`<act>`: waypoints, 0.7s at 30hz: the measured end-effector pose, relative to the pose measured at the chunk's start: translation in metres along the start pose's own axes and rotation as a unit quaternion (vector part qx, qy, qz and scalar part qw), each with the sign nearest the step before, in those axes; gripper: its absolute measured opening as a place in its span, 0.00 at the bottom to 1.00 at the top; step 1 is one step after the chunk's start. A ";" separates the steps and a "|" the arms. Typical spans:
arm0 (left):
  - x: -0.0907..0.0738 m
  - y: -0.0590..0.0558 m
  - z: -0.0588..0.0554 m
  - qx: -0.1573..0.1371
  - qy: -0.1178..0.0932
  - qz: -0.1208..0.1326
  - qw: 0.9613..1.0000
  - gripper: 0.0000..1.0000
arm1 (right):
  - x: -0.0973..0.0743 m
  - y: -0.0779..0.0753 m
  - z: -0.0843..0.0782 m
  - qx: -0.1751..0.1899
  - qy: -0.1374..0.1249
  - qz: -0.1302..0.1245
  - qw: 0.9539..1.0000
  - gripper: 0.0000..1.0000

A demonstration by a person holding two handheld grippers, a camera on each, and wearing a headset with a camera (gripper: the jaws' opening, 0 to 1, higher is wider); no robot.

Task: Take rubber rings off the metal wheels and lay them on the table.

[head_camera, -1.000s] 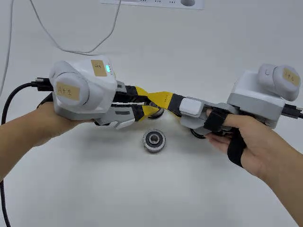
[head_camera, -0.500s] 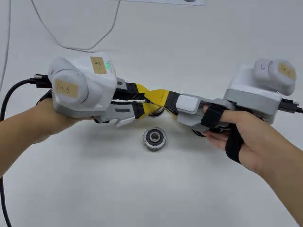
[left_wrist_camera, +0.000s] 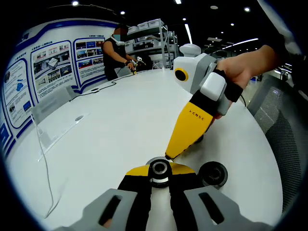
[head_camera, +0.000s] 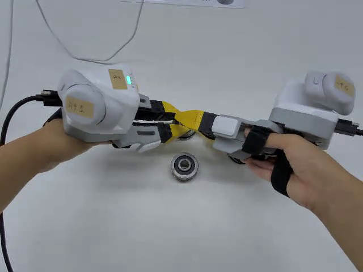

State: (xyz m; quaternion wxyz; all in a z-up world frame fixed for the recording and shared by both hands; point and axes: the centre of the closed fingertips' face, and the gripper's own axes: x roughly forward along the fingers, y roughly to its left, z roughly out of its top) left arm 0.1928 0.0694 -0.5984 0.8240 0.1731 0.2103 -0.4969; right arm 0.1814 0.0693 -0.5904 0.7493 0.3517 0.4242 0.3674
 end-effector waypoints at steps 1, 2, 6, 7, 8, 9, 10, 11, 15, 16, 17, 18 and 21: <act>0.000 0.000 0.000 0.000 0.000 0.000 1.000 0.13 | 0.000 0.000 0.000 -0.001 0.000 -0.001 1.000 0.42; 0.000 0.000 0.000 0.000 0.000 0.000 1.000 0.13 | 0.000 0.000 0.000 -0.001 0.001 0.000 1.000 0.42; 0.000 0.000 0.000 0.001 0.000 0.000 1.000 0.13 | -0.001 -0.002 0.000 -0.002 0.000 -0.004 1.000 0.40; 0.000 0.000 0.000 0.001 0.000 0.000 1.000 0.13 | -0.001 -0.003 0.000 -0.003 -0.001 -0.005 1.000 0.39; 0.000 0.000 0.000 0.001 0.000 0.000 1.000 0.13 | -0.001 -0.003 0.000 -0.004 -0.001 -0.006 1.000 0.38; 0.000 0.000 0.000 0.001 0.000 0.000 1.000 0.13 | -0.001 -0.003 0.000 -0.005 -0.002 -0.006 1.000 0.38; 0.000 0.000 0.000 0.001 0.000 0.000 1.000 0.13 | -0.001 -0.004 0.000 -0.007 -0.003 -0.008 1.000 0.37; 0.000 -0.001 0.000 0.001 0.000 0.000 1.000 0.13 | -0.001 -0.005 0.000 -0.008 -0.003 -0.010 1.000 0.35; 0.000 -0.001 0.000 0.001 0.000 -0.001 1.000 0.13 | -0.003 -0.008 0.003 -0.008 -0.009 -0.015 1.000 0.28; 0.000 -0.001 0.000 0.001 0.000 -0.001 1.000 0.13 | -0.003 -0.008 0.003 -0.008 -0.009 -0.015 1.000 0.27; 0.000 -0.001 0.000 0.001 0.000 -0.001 1.000 0.13 | -0.003 -0.009 0.003 -0.007 -0.009 -0.016 1.000 0.27; 0.000 -0.001 0.000 0.001 0.000 -0.001 1.000 0.13 | -0.003 -0.010 0.003 -0.008 -0.009 -0.018 1.000 0.26; 0.000 -0.001 0.000 0.002 0.000 -0.001 1.000 0.13 | -0.002 -0.013 0.003 -0.010 -0.009 -0.024 1.000 0.23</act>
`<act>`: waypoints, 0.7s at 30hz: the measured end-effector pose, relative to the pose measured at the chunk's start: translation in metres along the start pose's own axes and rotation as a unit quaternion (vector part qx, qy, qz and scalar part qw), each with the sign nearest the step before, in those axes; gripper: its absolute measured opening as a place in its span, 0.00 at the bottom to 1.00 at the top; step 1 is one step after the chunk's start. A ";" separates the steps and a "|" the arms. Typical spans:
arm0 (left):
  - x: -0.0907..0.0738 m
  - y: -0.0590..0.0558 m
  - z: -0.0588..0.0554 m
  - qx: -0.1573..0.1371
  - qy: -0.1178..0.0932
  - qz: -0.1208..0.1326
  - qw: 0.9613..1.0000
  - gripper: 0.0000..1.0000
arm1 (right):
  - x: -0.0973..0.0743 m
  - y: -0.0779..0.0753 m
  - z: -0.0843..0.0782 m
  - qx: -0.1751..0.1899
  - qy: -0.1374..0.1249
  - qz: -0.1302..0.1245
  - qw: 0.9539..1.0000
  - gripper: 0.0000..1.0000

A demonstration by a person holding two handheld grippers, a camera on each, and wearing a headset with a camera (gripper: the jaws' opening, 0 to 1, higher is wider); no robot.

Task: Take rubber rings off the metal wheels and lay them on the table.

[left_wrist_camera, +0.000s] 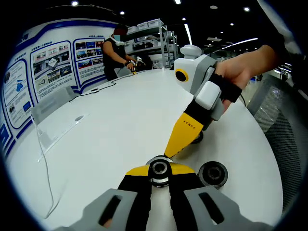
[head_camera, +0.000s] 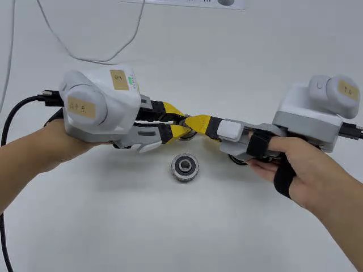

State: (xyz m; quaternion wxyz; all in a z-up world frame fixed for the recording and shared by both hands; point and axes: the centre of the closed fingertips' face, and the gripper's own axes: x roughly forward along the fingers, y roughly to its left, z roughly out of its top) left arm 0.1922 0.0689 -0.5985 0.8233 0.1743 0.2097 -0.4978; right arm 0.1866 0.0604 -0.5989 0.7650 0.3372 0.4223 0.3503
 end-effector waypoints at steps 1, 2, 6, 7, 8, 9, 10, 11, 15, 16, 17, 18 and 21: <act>0.000 0.000 0.000 0.000 0.000 0.000 1.000 0.13 | 0.000 -0.002 0.000 -0.001 0.000 -0.003 1.000 0.21; 0.000 0.000 0.000 0.000 0.001 0.000 1.000 0.13 | 0.000 -0.004 0.000 -0.001 0.000 -0.008 1.000 0.18; 0.000 0.000 0.000 0.001 0.001 0.000 1.000 0.13 | 0.001 -0.008 0.000 -0.005 0.004 -0.011 1.000 0.13; 0.000 0.000 0.000 0.001 0.001 0.000 1.000 0.13 | 0.001 -0.009 0.000 -0.006 0.006 -0.013 1.000 0.12; 0.000 0.000 0.000 0.001 0.001 0.000 1.000 0.13 | 0.001 -0.010 0.000 -0.008 0.006 -0.016 1.000 0.10; 0.000 0.000 0.000 0.001 0.001 0.000 1.000 0.13 | 0.001 -0.012 0.000 -0.010 0.007 -0.019 1.000 0.09; 0.000 0.000 0.000 0.001 0.001 0.000 1.000 0.13 | 0.001 -0.012 0.000 -0.011 0.007 -0.019 1.000 0.09; 0.000 0.000 0.000 0.001 0.001 0.000 1.000 0.13 | 0.001 -0.012 0.000 -0.011 0.007 -0.021 1.000 0.08; 0.000 0.000 0.000 0.002 0.001 0.000 1.000 0.13 | 0.002 -0.016 0.001 -0.011 0.007 -0.029 0.999 0.04; 0.000 0.000 0.000 0.001 0.001 0.000 1.000 0.13 | 0.002 -0.016 0.002 -0.010 0.007 -0.030 0.999 0.05; 0.000 0.000 0.000 0.002 0.001 0.001 1.000 0.13 | 0.002 -0.016 0.002 -0.007 0.008 -0.031 0.999 0.05; 0.000 0.000 0.000 0.002 0.001 0.001 1.000 0.13 | 0.002 -0.017 0.002 -0.006 0.008 -0.032 0.999 0.04; 0.001 0.000 0.000 0.002 0.002 0.001 1.000 0.13 | 0.001 -0.016 0.002 -0.008 0.010 -0.034 0.999 0.04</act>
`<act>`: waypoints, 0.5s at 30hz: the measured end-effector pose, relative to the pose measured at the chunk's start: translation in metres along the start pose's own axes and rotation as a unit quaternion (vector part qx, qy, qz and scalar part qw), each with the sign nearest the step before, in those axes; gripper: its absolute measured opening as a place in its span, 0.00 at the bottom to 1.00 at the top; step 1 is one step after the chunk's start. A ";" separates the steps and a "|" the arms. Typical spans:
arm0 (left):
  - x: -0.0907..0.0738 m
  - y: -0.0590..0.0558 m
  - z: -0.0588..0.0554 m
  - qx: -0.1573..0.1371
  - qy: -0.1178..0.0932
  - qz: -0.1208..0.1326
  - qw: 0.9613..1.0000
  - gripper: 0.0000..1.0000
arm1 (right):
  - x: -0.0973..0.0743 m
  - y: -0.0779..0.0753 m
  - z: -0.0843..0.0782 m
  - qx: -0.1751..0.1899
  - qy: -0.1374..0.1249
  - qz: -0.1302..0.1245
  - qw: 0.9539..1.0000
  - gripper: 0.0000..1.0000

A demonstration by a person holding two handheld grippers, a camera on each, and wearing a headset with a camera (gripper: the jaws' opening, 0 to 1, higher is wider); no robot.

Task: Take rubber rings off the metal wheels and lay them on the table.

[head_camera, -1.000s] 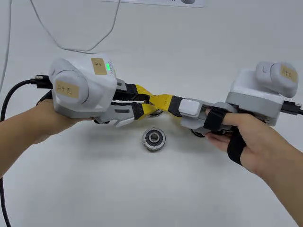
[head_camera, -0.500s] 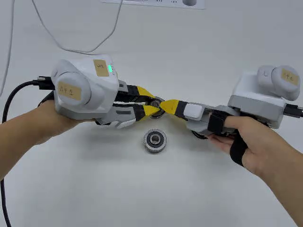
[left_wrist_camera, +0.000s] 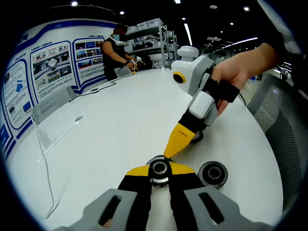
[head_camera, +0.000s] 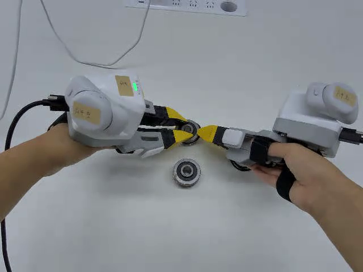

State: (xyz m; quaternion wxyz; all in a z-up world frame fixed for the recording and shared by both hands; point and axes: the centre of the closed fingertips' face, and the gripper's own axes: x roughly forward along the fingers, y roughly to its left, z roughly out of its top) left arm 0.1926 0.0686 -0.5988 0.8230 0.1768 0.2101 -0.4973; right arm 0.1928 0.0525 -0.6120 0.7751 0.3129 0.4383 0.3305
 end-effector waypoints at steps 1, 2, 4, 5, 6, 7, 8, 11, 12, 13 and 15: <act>0.000 0.000 0.000 -0.001 0.000 0.000 1.000 0.13 | 0.000 0.000 0.000 -0.002 0.000 -0.002 1.000 0.04; 0.000 0.000 0.000 0.000 0.000 0.001 1.000 0.13 | 0.000 0.000 0.000 -0.004 0.001 -0.003 1.000 0.04; 0.000 0.000 0.000 -0.001 0.001 0.001 1.000 0.13 | -0.001 0.000 0.001 -0.009 0.001 -0.006 1.000 0.03; 0.000 0.000 0.000 0.000 0.001 0.001 1.000 0.13 | -0.001 0.000 0.002 -0.010 0.001 -0.007 1.000 0.02; 0.000 0.000 0.000 -0.001 0.000 0.001 1.000 0.13 | -0.001 0.000 0.001 -0.010 0.003 -0.008 1.000 0.02; 0.000 0.000 0.000 -0.001 0.000 0.001 1.000 0.13 | -0.001 0.000 0.001 -0.010 0.003 -0.008 1.000 0.02; 0.000 0.000 0.000 -0.001 0.000 0.001 1.000 0.13 | -0.002 0.000 0.001 -0.010 0.003 -0.010 1.000 0.02; 0.000 0.000 0.000 -0.001 0.001 0.001 1.000 0.13 | -0.002 0.000 0.001 -0.012 0.004 -0.015 1.000 0.02; 0.000 0.000 0.000 -0.001 0.001 0.001 1.000 0.13 | -0.002 0.000 0.001 -0.011 0.004 -0.016 1.000 0.02; 0.000 0.000 0.000 -0.002 0.001 0.001 1.000 0.13 | -0.002 0.000 0.001 -0.009 0.004 -0.018 1.000 0.02; 0.000 0.000 0.000 0.000 0.002 0.002 1.000 0.13 | -0.002 -0.001 0.001 -0.003 0.005 -0.020 1.000 0.01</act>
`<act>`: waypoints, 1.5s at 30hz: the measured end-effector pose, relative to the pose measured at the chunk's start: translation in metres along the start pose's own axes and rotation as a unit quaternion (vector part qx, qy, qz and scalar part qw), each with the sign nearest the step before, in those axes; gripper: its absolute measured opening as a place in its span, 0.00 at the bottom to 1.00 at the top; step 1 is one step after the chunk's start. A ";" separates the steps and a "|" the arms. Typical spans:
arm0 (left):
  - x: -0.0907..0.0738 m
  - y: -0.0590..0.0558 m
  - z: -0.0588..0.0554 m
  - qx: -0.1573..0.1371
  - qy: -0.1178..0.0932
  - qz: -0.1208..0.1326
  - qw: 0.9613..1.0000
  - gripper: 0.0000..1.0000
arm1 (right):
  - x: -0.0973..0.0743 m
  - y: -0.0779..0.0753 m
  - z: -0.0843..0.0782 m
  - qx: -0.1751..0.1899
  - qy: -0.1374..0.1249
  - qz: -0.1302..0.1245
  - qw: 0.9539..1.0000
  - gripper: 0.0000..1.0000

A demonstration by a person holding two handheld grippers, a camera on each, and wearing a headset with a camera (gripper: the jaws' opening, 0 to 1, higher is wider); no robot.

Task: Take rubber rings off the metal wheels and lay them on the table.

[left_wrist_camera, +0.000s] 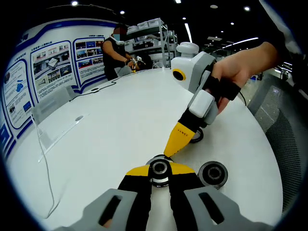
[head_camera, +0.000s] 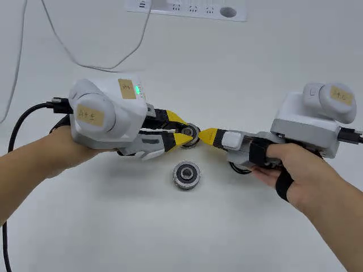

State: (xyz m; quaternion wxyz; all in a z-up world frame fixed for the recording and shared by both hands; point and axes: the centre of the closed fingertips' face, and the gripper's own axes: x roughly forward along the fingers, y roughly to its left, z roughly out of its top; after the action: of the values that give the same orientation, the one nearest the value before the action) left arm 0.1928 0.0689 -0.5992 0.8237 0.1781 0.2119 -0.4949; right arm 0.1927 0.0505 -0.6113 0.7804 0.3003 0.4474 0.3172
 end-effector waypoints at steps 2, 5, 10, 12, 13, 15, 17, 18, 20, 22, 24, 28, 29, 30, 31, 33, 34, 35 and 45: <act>0.000 0.000 0.000 0.001 0.000 0.001 1.000 0.13 | 0.000 0.001 0.000 0.002 0.000 -0.001 1.000 0.01; 0.000 0.000 0.000 0.001 0.001 0.001 1.000 0.13 | -0.001 0.002 0.000 0.001 -0.001 -0.002 1.000 0.01; -0.001 -0.001 0.001 0.000 0.002 0.002 1.000 0.13 | -0.002 0.005 0.000 0.001 -0.002 -0.001 1.000 0.01; -0.001 -0.001 0.001 0.000 0.002 0.002 1.000 0.13 | -0.002 0.006 0.000 -0.001 -0.003 0.000 1.000 0.00; -0.001 -0.001 0.001 0.000 0.002 0.002 1.000 0.13 | -0.002 0.006 0.000 0.000 -0.003 0.001 1.000 0.00; -0.001 -0.001 0.001 -0.001 0.002 0.002 1.000 0.13 | -0.002 0.008 0.000 -0.001 -0.003 0.002 1.000 0.00; -0.001 -0.001 0.001 -0.001 0.001 0.001 1.000 0.13 | -0.002 0.008 0.000 -0.003 -0.003 0.003 1.000 0.00; -0.001 -0.001 0.001 -0.001 0.000 0.001 1.000 0.13 | -0.002 0.009 0.000 -0.005 -0.003 0.003 1.000 0.00; -0.001 -0.001 0.001 -0.001 0.000 0.001 1.000 0.13 | -0.003 0.010 0.000 -0.007 -0.003 0.003 1.000 0.00; -0.001 -0.001 0.001 -0.001 0.000 0.000 1.000 0.13 | -0.002 0.010 0.000 -0.008 -0.003 0.003 1.000 0.00; -0.001 -0.001 0.001 -0.002 0.000 0.000 1.000 0.13 | -0.002 0.011 0.000 -0.010 -0.002 0.003 1.000 0.00; -0.001 0.000 0.001 -0.002 -0.001 0.000 1.000 0.12 | -0.002 0.013 0.000 -0.011 -0.002 0.005 1.000 0.00; -0.001 0.000 0.001 -0.002 -0.001 0.000 1.000 0.12 | -0.002 0.013 0.000 -0.010 -0.003 0.006 1.000 0.00; -0.001 0.000 0.001 -0.003 -0.001 0.000 1.000 0.12 | -0.001 0.015 0.001 -0.011 -0.003 0.008 1.000 0.00; -0.001 0.000 0.001 -0.002 -0.001 0.000 1.000 0.12 | -0.001 0.016 0.000 -0.012 -0.002 0.009 1.000 0.00; -0.001 0.000 0.001 -0.003 0.000 0.000 1.000 0.12 | 0.000 0.018 0.001 -0.012 -0.003 0.013 1.000 0.00; -0.001 0.000 0.001 -0.003 0.000 0.000 1.000 0.12 | 0.000 0.020 0.001 -0.012 -0.003 0.016 1.000 0.00; -0.001 0.000 0.002 -0.003 0.000 0.001 1.000 0.12 | 0.001 0.021 0.001 -0.013 -0.002 0.018 1.000 0.00; -0.001 0.000 0.001 -0.002 -0.005 0.005 1.000 0.13 | -0.001 0.025 -0.001 -0.022 0.002 0.020 1.000 0.00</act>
State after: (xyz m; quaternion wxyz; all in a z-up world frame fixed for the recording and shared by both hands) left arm 0.1925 0.0691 -0.5974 0.8276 0.1752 0.2082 -0.4910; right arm 0.1854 0.0655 -0.5920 0.7790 0.2917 0.4362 0.3432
